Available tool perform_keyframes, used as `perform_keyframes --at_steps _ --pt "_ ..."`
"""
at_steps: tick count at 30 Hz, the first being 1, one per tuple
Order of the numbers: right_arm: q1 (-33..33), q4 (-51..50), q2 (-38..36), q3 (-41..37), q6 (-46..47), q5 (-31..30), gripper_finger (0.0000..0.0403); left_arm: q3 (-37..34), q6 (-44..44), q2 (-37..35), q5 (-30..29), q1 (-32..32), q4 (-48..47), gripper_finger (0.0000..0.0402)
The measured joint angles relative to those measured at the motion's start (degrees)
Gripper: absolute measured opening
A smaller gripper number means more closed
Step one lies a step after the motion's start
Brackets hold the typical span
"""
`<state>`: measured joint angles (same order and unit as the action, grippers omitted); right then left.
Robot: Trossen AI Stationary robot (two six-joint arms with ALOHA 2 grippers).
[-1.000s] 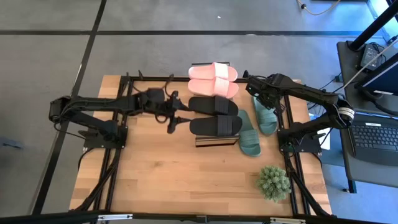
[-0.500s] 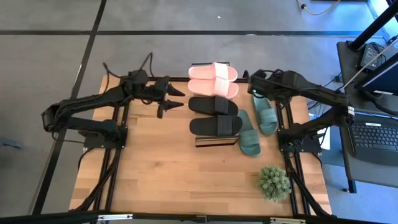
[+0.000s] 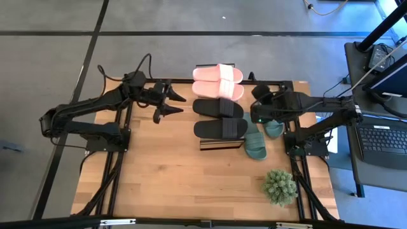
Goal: Pick and place slides into the shelf
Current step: Put the right green slide under the shelf
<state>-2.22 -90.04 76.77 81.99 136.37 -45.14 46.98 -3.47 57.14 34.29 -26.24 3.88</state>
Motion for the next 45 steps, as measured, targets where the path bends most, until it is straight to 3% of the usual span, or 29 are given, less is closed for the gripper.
perform_keyframes --at_steps 3,7,9,22,27,33,39,45 --pt "-0.71 -0.02 0.0 -2.87 -5.16 2.18 0.0068 0.0 1.37 0.01 -0.25 0.0 -0.11 0.0212" --pt "-0.83 0.17 0.0 -7.16 -24.4 5.58 0.0068 0.0 3.76 0.02 -0.26 0.0 -0.39 0.0212" --pt "-0.83 1.82 -0.04 -9.26 -28.75 9.21 0.0068 0.0 4.01 0.02 -0.3 0.0 -0.41 0.0212" --pt "1.15 16.86 0.0 -21.35 -27.2 10.87 0.0068 0.0 4.1 0.07 -0.32 0.0 -0.58 0.0212" --pt "1.96 16.63 -0.15 -22.06 -26.47 10.82 0.0068 0.0 4.21 0.07 -0.32 0.0 -0.83 0.0212" --pt "1.94 12.81 -2.63 -22.04 -19.04 10.94 0.0068 0.0 4.2 0.07 -0.42 -1.59 -0.83 0.0212" --pt "1.92 5.86 -4.35 -22.04 -15.02 14.85 0.007 0.01 4.2 0.07 -0.45 -3.41 -0.85 0.0212" --pt "1.92 7.74 -4.35 -22.04 -11.88 14.98 0.0128 0.02 4.18 0.07 -0.43 -4.7 -0.87 0.0212"
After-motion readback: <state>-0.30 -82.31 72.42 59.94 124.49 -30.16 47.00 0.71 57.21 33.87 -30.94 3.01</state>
